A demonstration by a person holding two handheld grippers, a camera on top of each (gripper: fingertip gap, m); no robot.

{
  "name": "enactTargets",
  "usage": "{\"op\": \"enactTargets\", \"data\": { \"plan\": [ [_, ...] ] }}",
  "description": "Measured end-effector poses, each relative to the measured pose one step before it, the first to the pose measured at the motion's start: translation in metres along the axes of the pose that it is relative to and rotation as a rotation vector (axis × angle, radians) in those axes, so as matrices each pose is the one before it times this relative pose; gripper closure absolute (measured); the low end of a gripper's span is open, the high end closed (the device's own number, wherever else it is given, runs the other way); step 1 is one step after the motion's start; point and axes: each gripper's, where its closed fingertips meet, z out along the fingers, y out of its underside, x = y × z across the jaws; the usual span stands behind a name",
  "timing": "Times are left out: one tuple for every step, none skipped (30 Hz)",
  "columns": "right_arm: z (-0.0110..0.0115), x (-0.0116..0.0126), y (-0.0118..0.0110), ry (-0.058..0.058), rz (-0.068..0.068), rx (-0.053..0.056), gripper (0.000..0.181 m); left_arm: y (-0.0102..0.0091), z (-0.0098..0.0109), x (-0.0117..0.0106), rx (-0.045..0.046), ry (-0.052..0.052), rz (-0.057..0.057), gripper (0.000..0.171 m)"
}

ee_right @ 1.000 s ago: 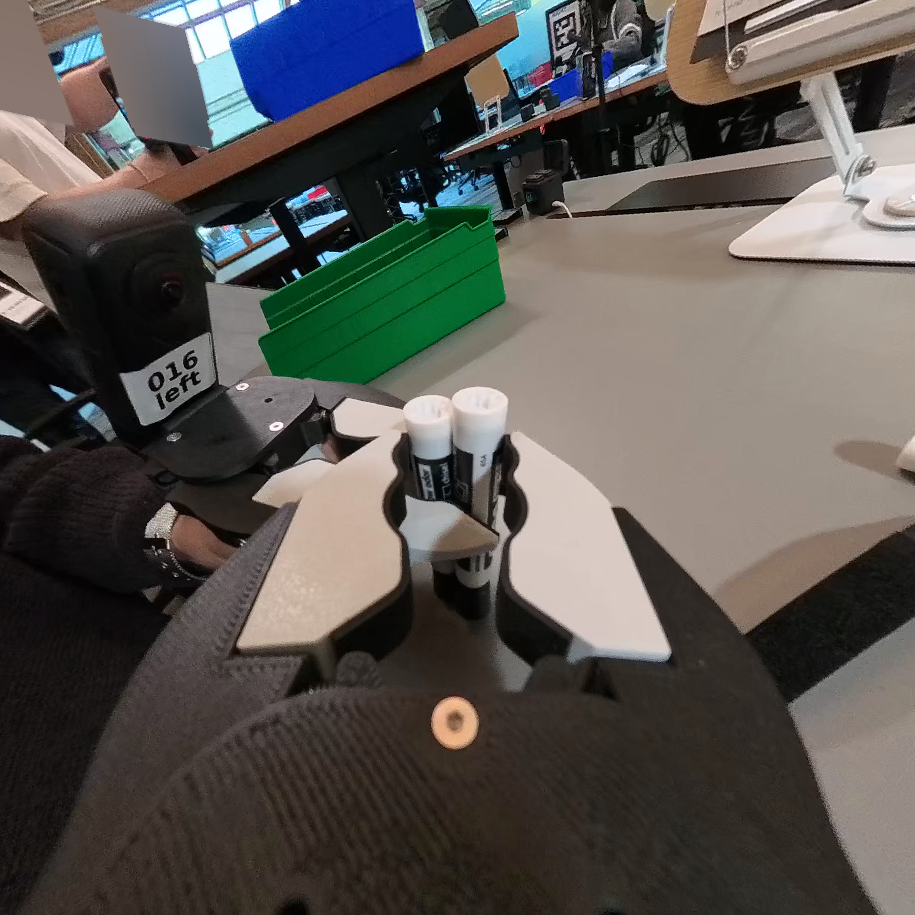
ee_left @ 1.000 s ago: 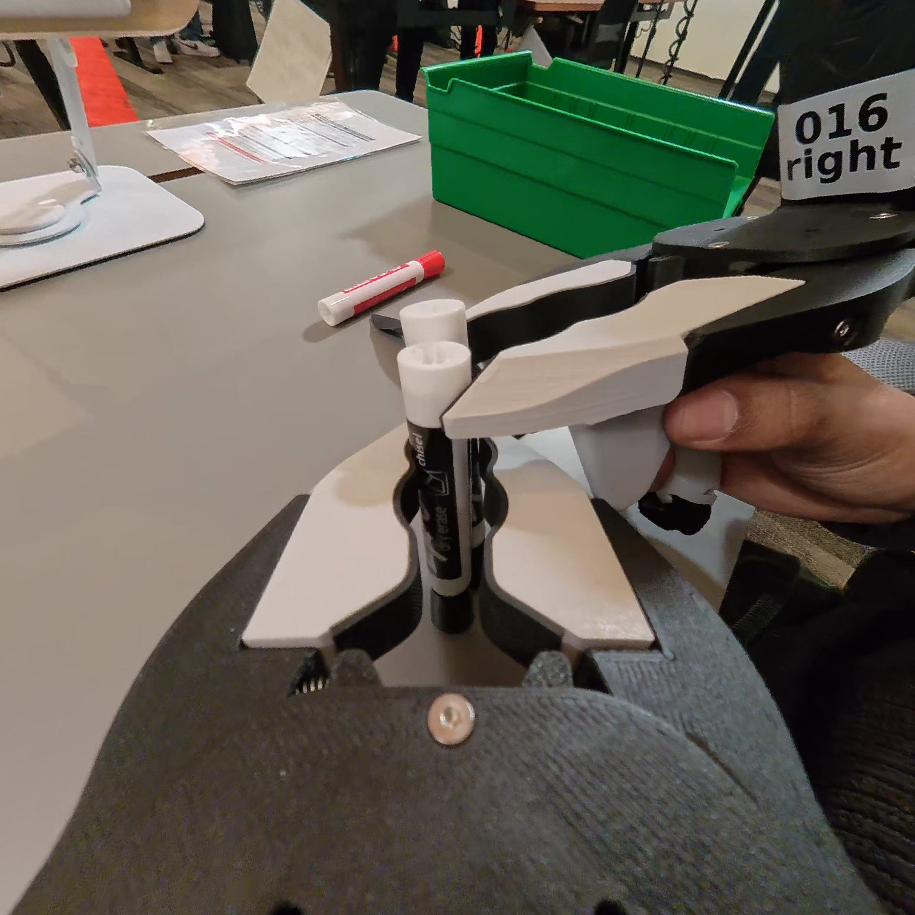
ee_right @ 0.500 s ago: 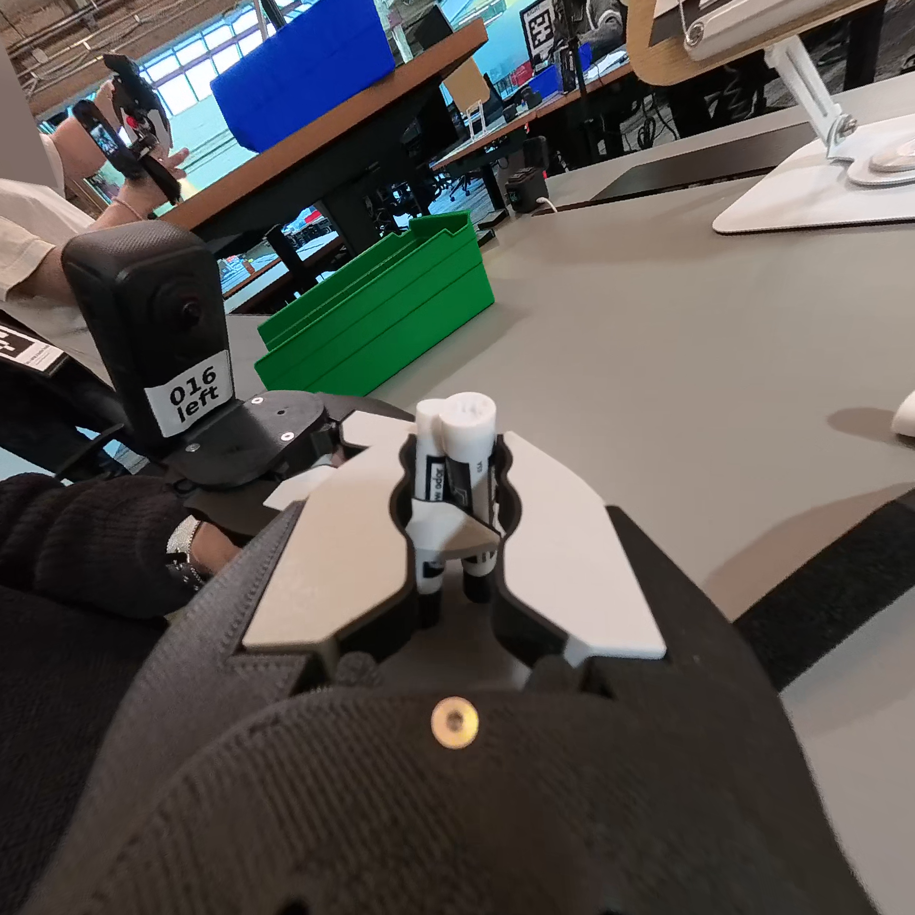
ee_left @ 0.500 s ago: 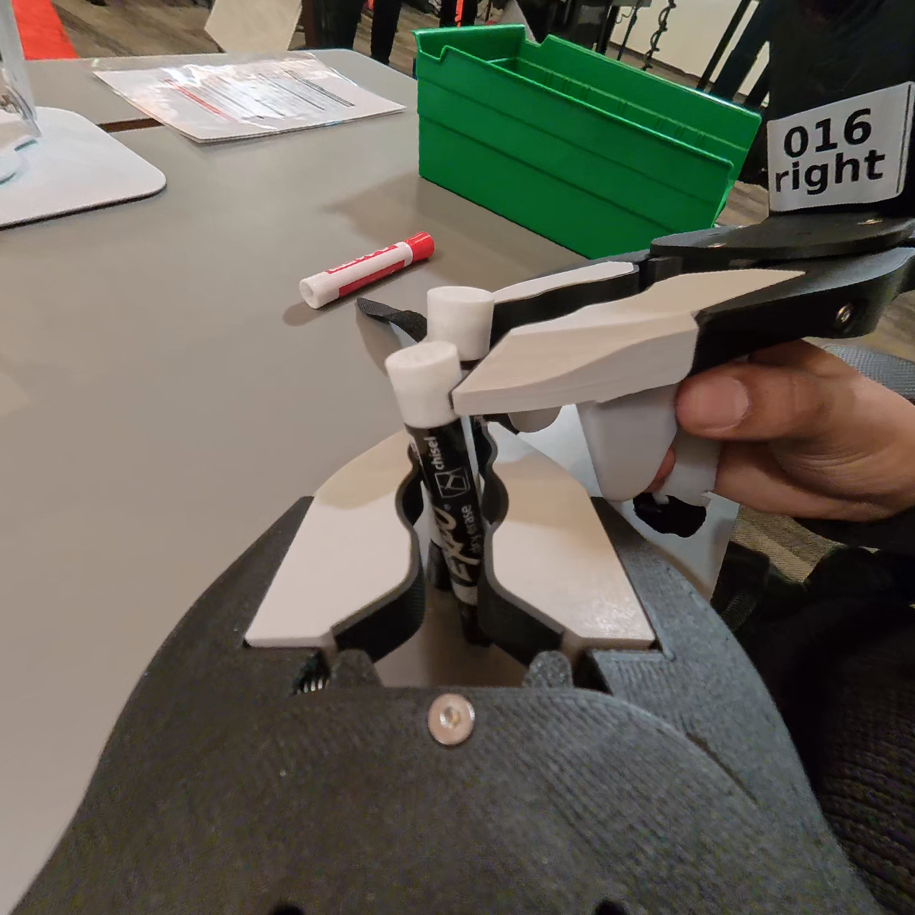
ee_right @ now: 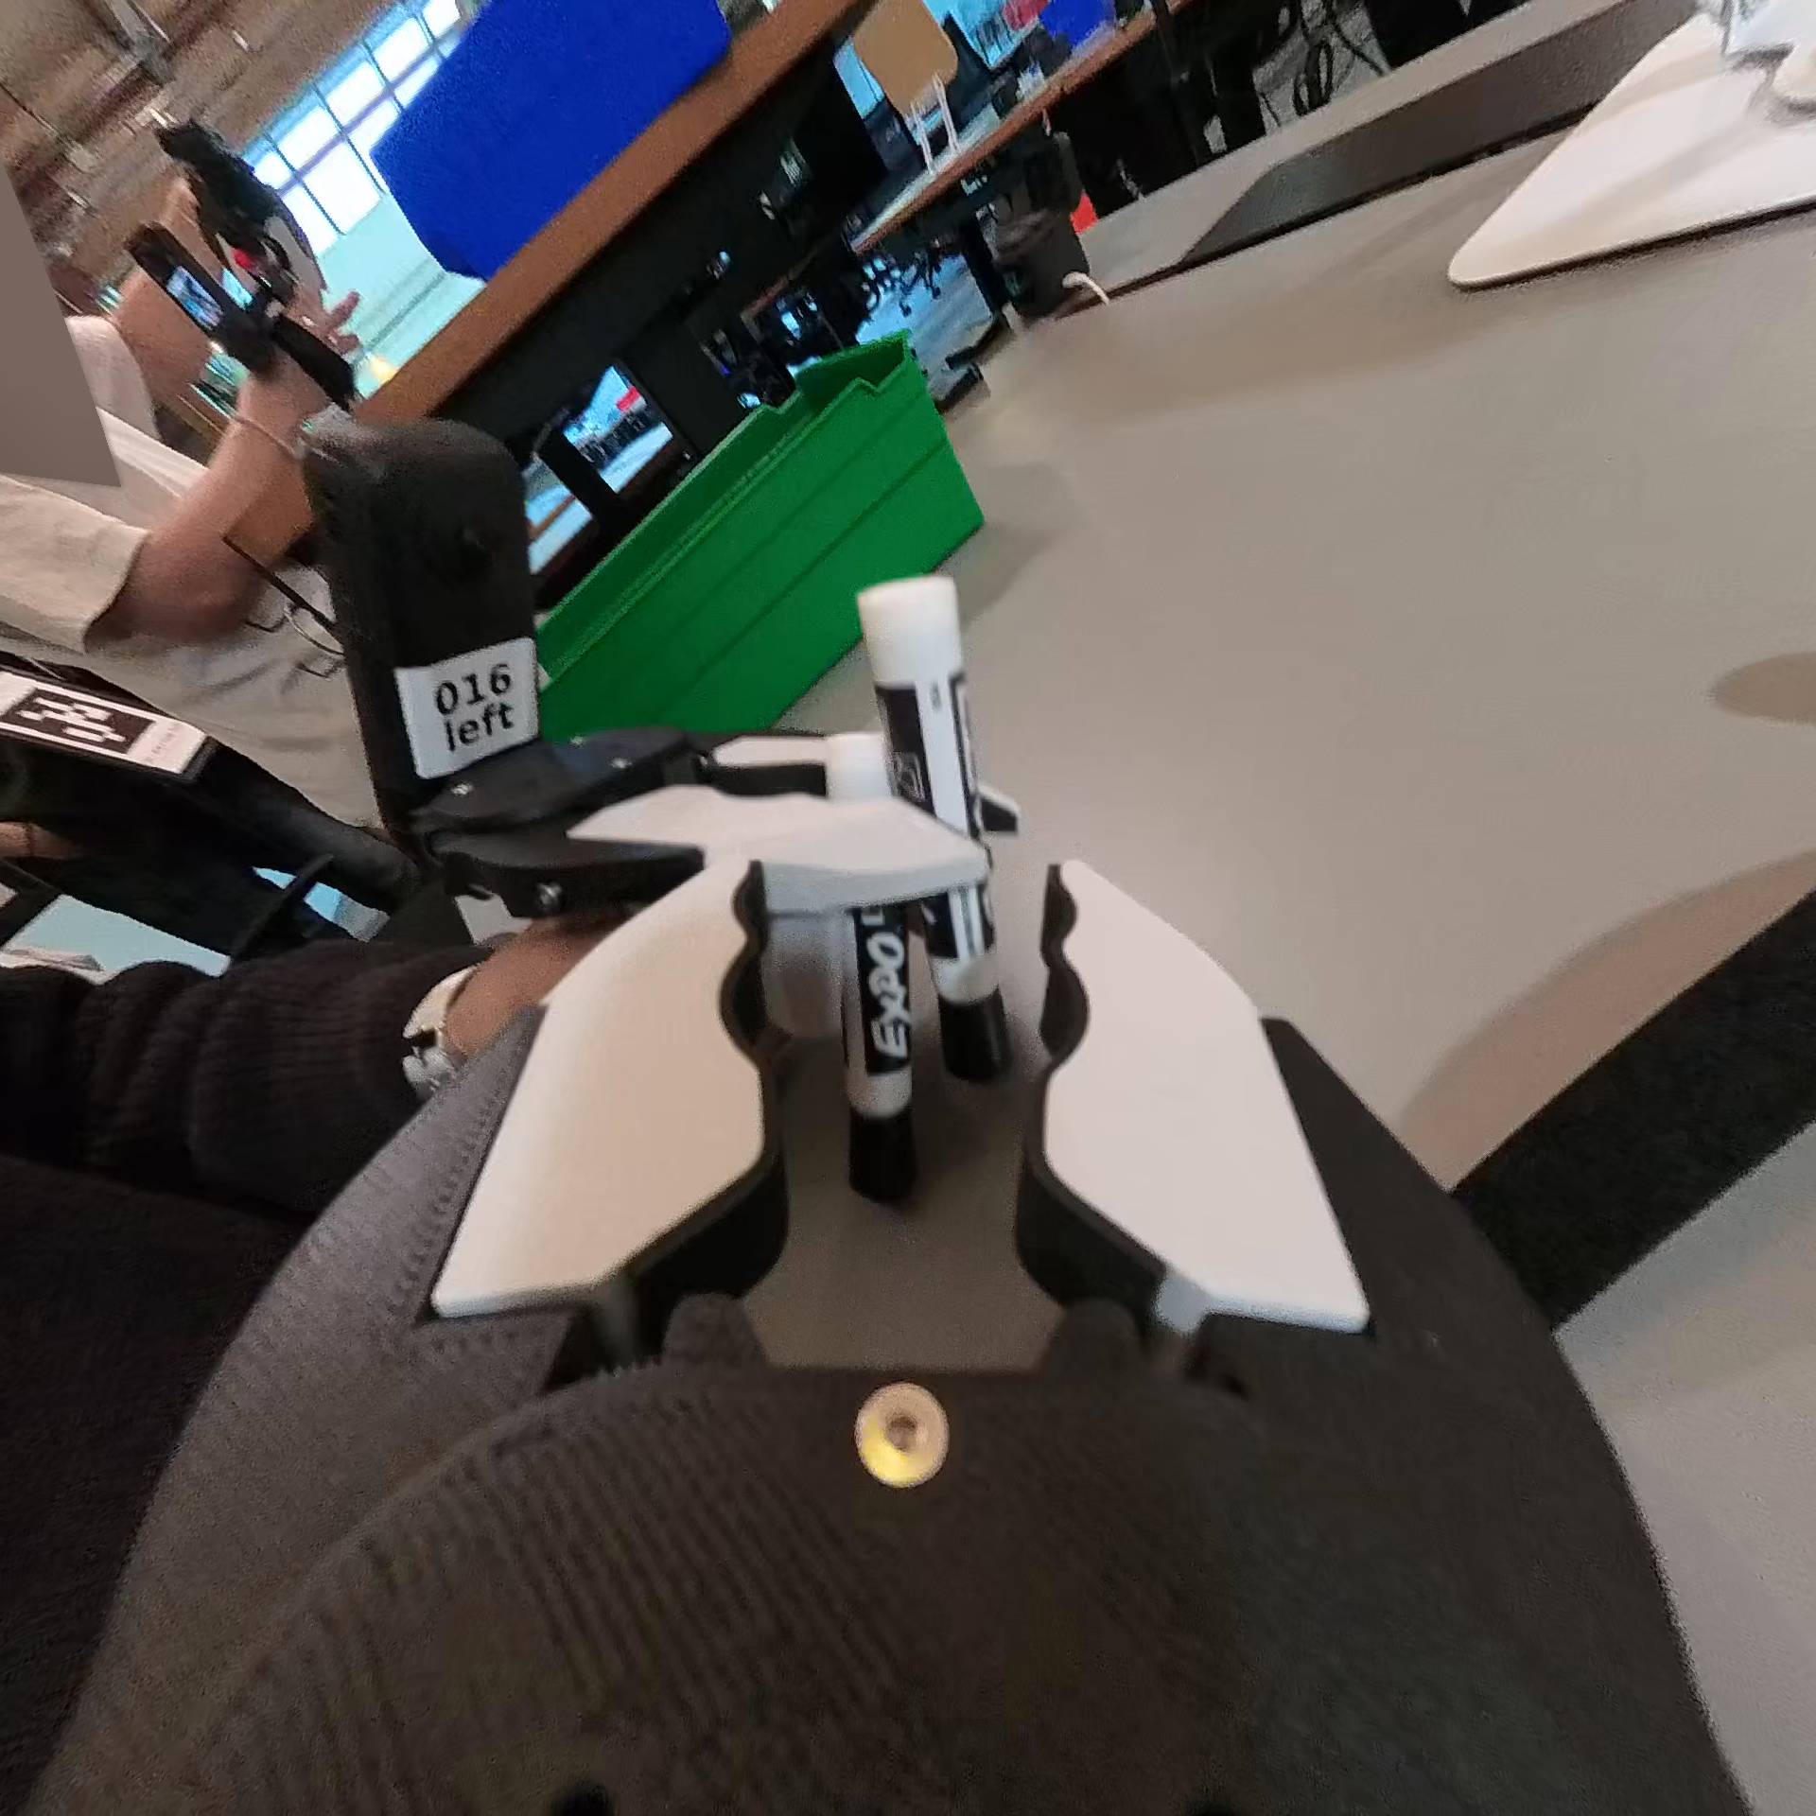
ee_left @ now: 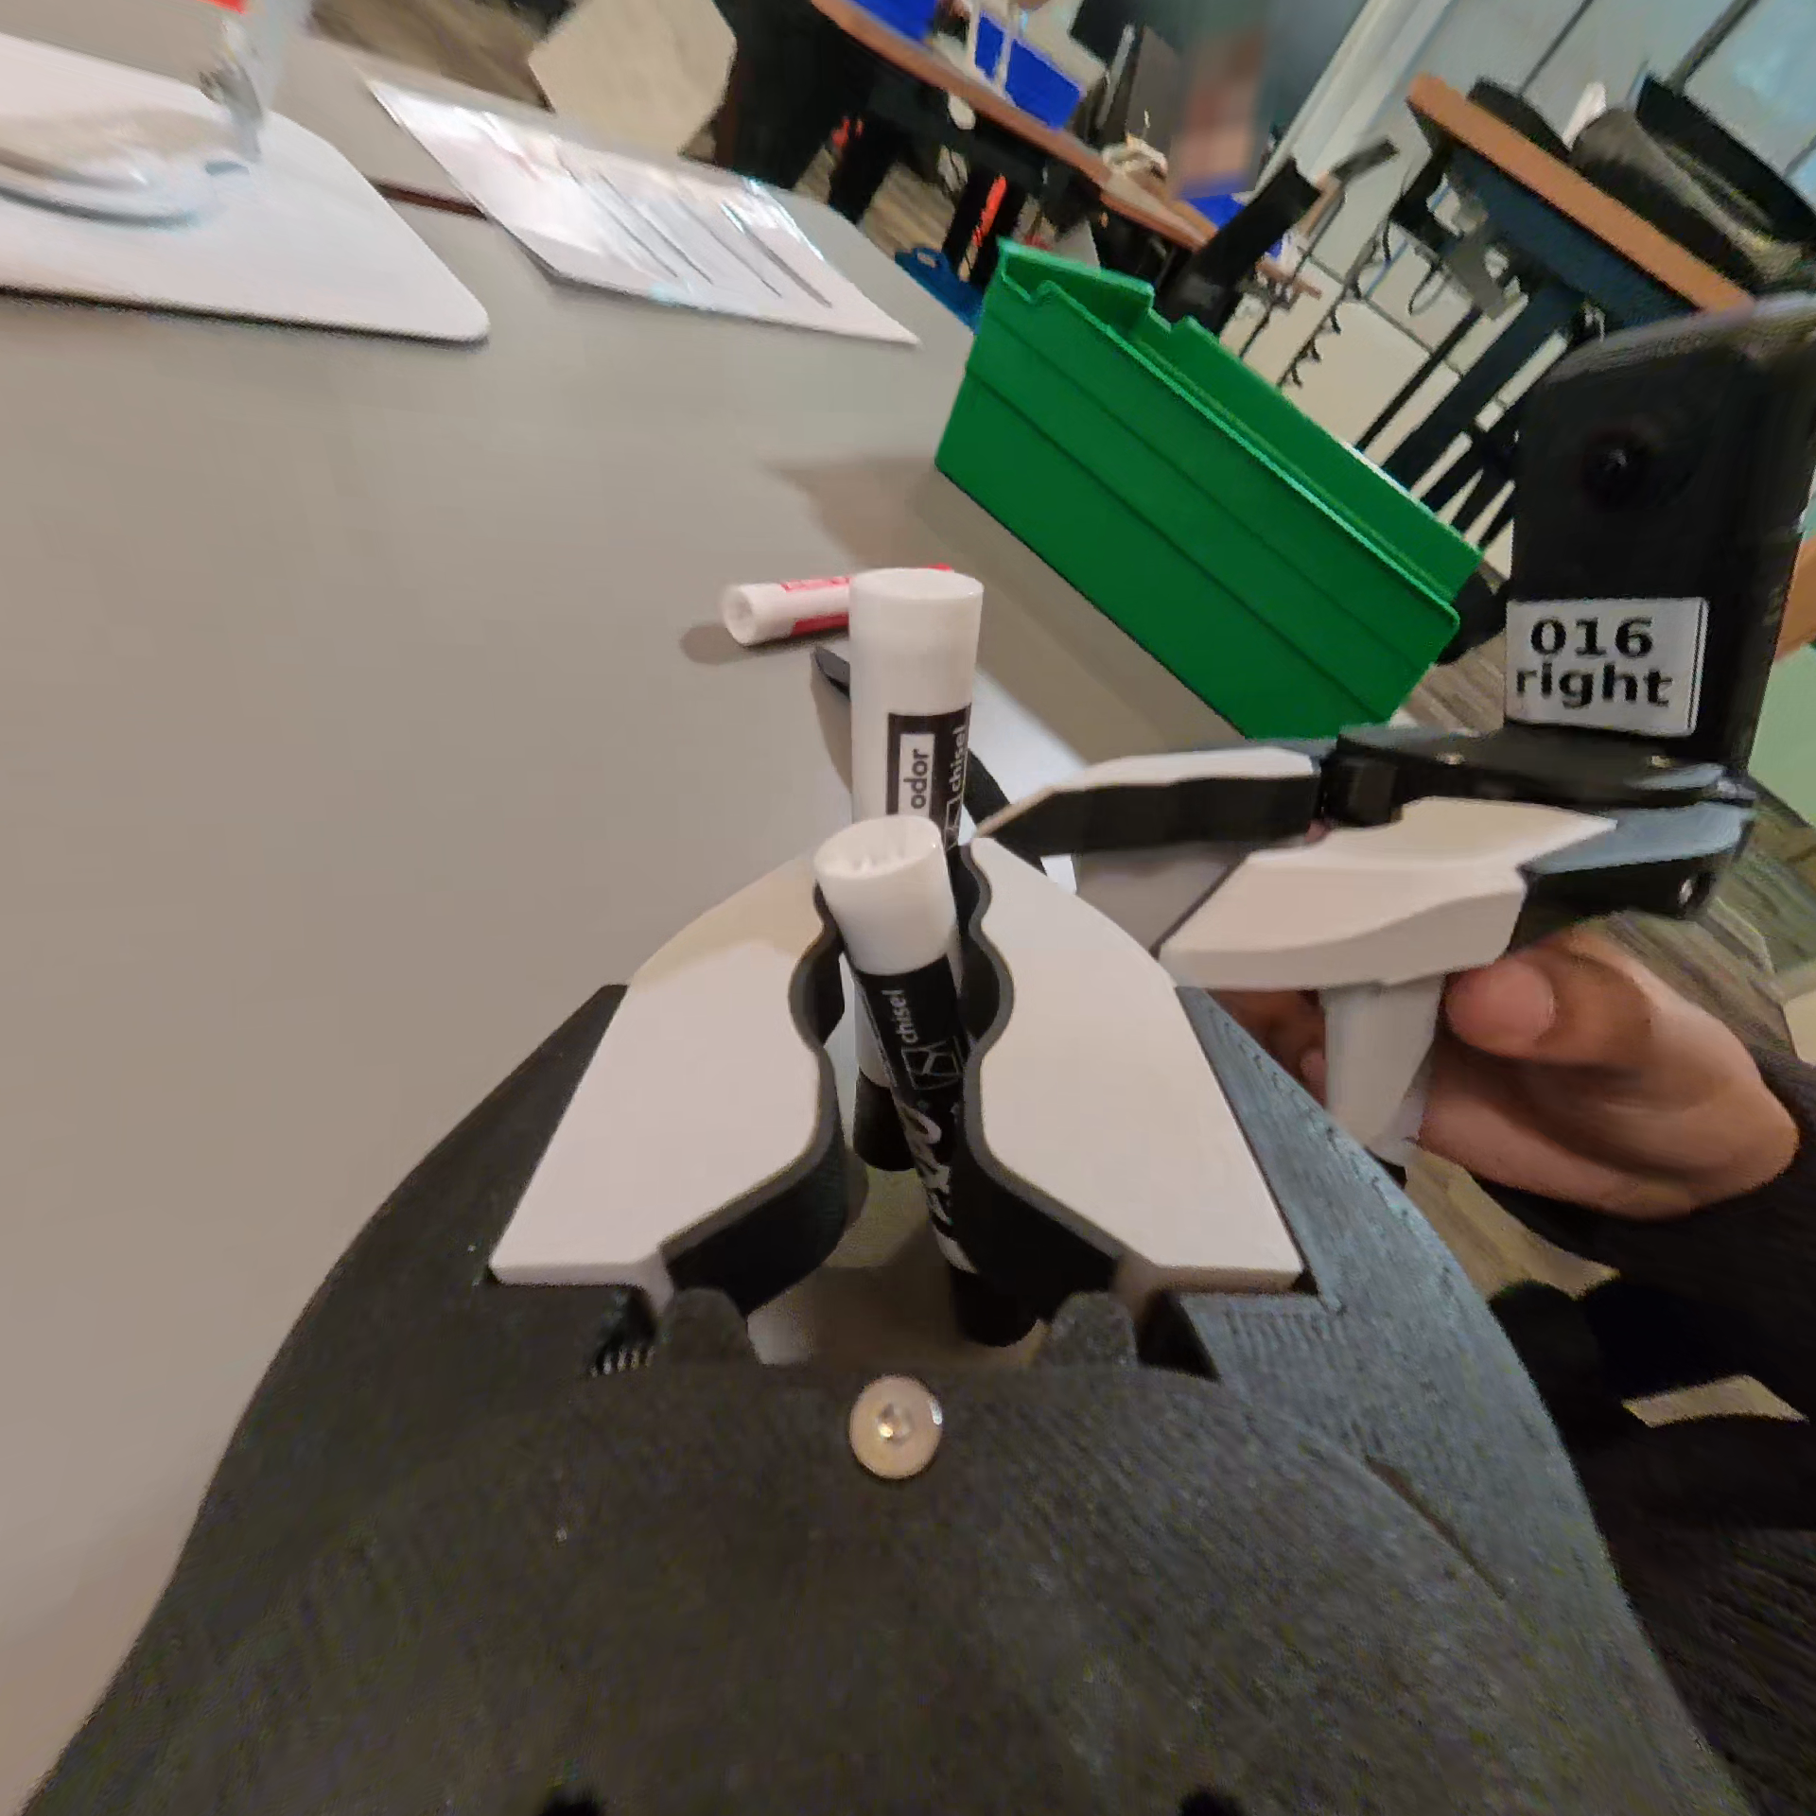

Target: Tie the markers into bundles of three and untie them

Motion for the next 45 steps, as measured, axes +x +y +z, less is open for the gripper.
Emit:
{"op": "enactTargets", "data": {
  "plan": [
    [0.00074, 0.00156, 0.00241, 0.0159, -0.0131, -0.0119, 0.126, -0.00439, -0.00163, -0.00264, 0.0271, -0.007, -0.0034, 0.151],
    [0.00074, 0.002, 0.00244, 0.0226, -0.0245, -0.0133, 0.125, -0.00396, -0.00141, -0.00278, 0.02386, -0.0064, -0.0142, 0.151],
    [0.00059, 0.00229, 0.00259, 0.0292, -0.0374, -0.0164, 0.125, -0.00177, -0.00072, -0.00222, 0.00902, -0.0018, -0.0188, 0.151],
    [0.0008, 0.00257, 0.00289, 0.0323, -0.0456, -0.02, 0.126, 0.00031, 0.0, -0.00176, -0.0009, 0.0001, -0.0159, 0.151],
    [0.00125, 0.00193, 0.00363, 0.0286, -0.0469, -0.0252, 0.127, 0.00194, 0.00041, -0.00093, -0.00923, 0.0025, -0.0126, 0.151],
    [0.00185, 0.00004, 0.0041, 0.0161, -0.0431, -0.0276, 0.126, 0.00183, 0.00051, 0.00012, -0.00929, 0.0046, -0.0103, 0.15],
    [0.00229, -0.00172, 0.00485, 0.0051, -0.0352, -0.0306, 0.126, 0.00102, 0.00049, 0.00042, -0.00291, 0.0019, -0.005, 0.151],
    [0.00285, -0.00271, 0.0057, 0.0001, -0.0283, -0.0338, 0.124, 0.001, 0.0006, 0.00055, -0.00528, 0.0014, 0.001, 0.15],
    [0.0029, -0.00373, 0.00524, -0.0031, -0.0253, -0.0322, 0.122, 0.00107, 0.00064, 0.00085, -0.00817, 0.0046, -0.0001, 0.15],
    [0.00253, -0.00428, 0.00333, -0.004, -0.0284, -0.0265, 0.121, 0.00127, 0.00051, 0.00072, -0.00841, 0.0056, -0.0044, 0.15],
    [0.00228, -0.003, 0.00204, 0.0057, -0.0355, -0.0189, 0.118, 0.0017, 0.00052, 0.0006, -0.01073, 0.0072, -0.0093, 0.15],
    [0.00208, -0.00164, 0.00178, 0.0131, -0.0317, -0.0178, 0.118, 0.00184, 0.00034, 0.00005, -0.01328, 0.0067, -0.0142, 0.15],
    [0.00202, -0.00175, 0.00173, 0.0061, -0.0257, -0.0175, 0.116, 0.00146, 0.00011, 0.00004, -0.0108, 0.0082, -0.0173, 0.15],
    [0.00183, -0.00142, 0.00168, 0.0035, -0.0172, -0.0162, 0.115, 0.00192, 0.00025, 0.00003, -0.01383, 0.0095, -0.02, 0.15],
    [0.00186, -0.00043, 0.00185, 0.0041, -0.0092, -0.017, 0.114, 0.00173, 0.00003, -0.00022, -0.01062, 0.0075, -0.0204, 0.15],
    [0.00222, -0.00011, 0.0023, 0.0026, -0.0049, -0.0206, 0.114, 0.00206, 0.00031, 0.00065, -0.01277, 0.0128, -0.0221, 0.15],
    [0.00275, 0.00025, 0.0026, 0.0028, -0.0028, -0.0249, 0.116, 0.00333, 0.00089, 0.00144, -0.02242, 0.0194, -0.0265, 0.15],
    [0.00281, -0.00007, 0.00277, -0.0019, -0.0032, -0.0267, 0.118, 0.00241, 0.00081, 0.00069, -0.01423, 0.0145, -0.028, 0.15],
    [0.00254, -0.00054, 0.00264, -0.0052, -0.0016, -0.0242, 0.123, 0.00311, 0.00104, 0.00124, -0.02059, 0.0194, -0.0247, 0.149],
    [0.00172, 0.00065, 0.00186, 0.0017, 0.0017, -0.0177, 0.134, 0.00204, 0.00044, -0.0004, -0.0177, 0.01, -0.0207, 0.149],
    [0.00087, 0.00046, 0.00093, -0.0015, 0.0019, -0.0086, 0.134, 0.00001, -0.00073, -0.00077, -0.00378, 0.0093, -0.0143, 0.149],
    [0.00008, 0.00109, 0.00041, 0.0007, 0.0048, -0.0025, 0.135, 0.00021, -0.00099, 0.00049, -0.00538, 0.0174, -0.015, 0.149],
    [-0.0006, 0.00225, 0.0007, 0.0057, 0.0019, -0.0031, 0.137, 0.00054, -0.00095, 0.00211, -0.00743, 0.0262, -0.0146, 0.149],
    [-0.00122, 0.00339, 0.00103, 0.0101, -0.0034, -0.0025, 0.142, 0.00102, -0.00038, 0.00304, -0.00865, 0.0249, -0.0101, 0.149],
    [-0.00171, 0.00296, 0.00072, 0.004, -0.0057, 0.0004, 0.146, 0.00116, 0.00034, 0.00299, -0.00976, 0.0178, -0.0072, 0.148],
    [-0.00161, 0.00105, 0.00052, -0.0069, -0.0005, 0.0024, 0.148, 0.00046, 0.00029, 0.00196, -0.00638, 0.0075, 0.0005, 0.146],
    [-0.00172, 0.00036, -0.00052, -0.0082, 0.0061, 0.009, 0.156, -0.00034, 0.00011, 0.00015, -0.00012, -0.0048, 0.0102, 0.143],
    [-0.00138, 0.00008, -0.00067, -0.0043, 0.0008, 0.0092, 0.159, 0.0003, -0.0001, -0.00006, -0.0071, -0.0015, 0.0098, 0.143],
    [-0.00043, 0.0003, 0.0007, 0.0032, -0.01, -0.0029, 0.159, 0.00117, 0.00007, -0.00011, -0.01282, -0.0006, 0.0018, 0.143],
    [-0.00012, 0.00032, 0.00125, 0.0074, -0.0147, -0.0072, 0.159, 0.00099, 0.00003, -0.00034, -0.00497, -0.0006, 0.0003, 0.144],
    [0.00004, 0.00016, 0.00074, 0.0084, -0.013, -0.0058, 0.159, 0.00032, -0.00029, -0.0003, -0.0014, 0.001, -0.0048, 0.144],
    [-0.00012, 0.00006, 0.00034, 0.0058, -0.0102, -0.0031, 0.159, 0.00016, -0.00033, -0.00002, -0.00494, 0.0036, -0.0099, 0.143],
    [-0.00032, 0.0003, 0.00046, 0.004, -0.009, -0.0035, 0.16, 0.00026, -0.00023, -0.00029, -0.00775, 0.0026, -0.011, 0.143],
    [-0.00039, 0.00038, 0.00064, 0.0025, -0.0074, -0.004, 0.16, 0.00028, -0.00024, -0.00017, -0.00635, 0.0045, -0.0072, 0.14],
    [-0.00037, 0.00043, 0.00086, 0.0008, -0.0055, -0.004, 0.161, -0.00054, -0.00055, -0.00021, 0.00016, 0.0025, -0.0085, 0.139],
    [-0.00051, 0.0005, 0.0009, -0.0005, -0.0027, -0.0032, 0.161, -0.00129, -0.00089, 0.00045, 0.00618, 0.0065, -0.0047, 0.138],
    [-0.00057, 0.00022, 0.00046, -0.0028, 0.0003, -0.0001, 0.161, -0.00043, -0.00047, 0.0011, 0.00087, 0.0097, -0.0019, 0.137],
    [-0.00064, 0.00003, 0.00003, -0.0036, -0.0001, 0.0013, 0.161, -0.00009, -0.00021, 0.00037, -0.00344, 0.0036, -0.0022, 0.136],
    [-0.00068, 0.00039, 0.00007, 0.0005, -0.0044, -0.0001, 0.161, -0.00027, -0.00018, 0.00018, -0.00028, 0.0013, 0.0014, 0.136],
    [-0.00049, 0.00049, 0.00026, 0.0036, -0.0084, -0.003, 0.162, 0.00046, 0.00001, -0.00004, -0.00498, -0.0001, 0.0021, 0.136],
    [-0.00033, 0.00071, 0.00066, 0.0064, -0.0115, -0.0049, 0.162, 0.00054, -0.00015, -0.00103, -0.00705, -0.0061, 0.0011, 0.136],
    [-0.00037, 0.00121, 0.0008, 0.0131, -0.0161, -0.0066, 0.162, -0.00081, -0.00083, -0.00075, 0.00058, -0.004, 0.0039, 0.136],
    [-0.00037, 0.00188, 0.00101, 0.0176, -0.0194, -0.0088, 0.162, -0.00253, -0.00168, -0.0008, 0.0118, -0.0038, 0.0011, 0.137],
    [-0.00034, 0.00182, 0.0012, 0.0161, -0.0174, -0.0089, 0.162, -0.00376, -0.00234, -0.001, 0.02082, -0.0026, -0.0047, 0.139],
    [-0.00041, 0.00116, 0.00097, 0.0094, -0.0116, -0.0059, 0.162, -0.00366, -0.00235, -0.0011, 0.02093, -0.0004, -0.0085, 0.141]
  ]
}}
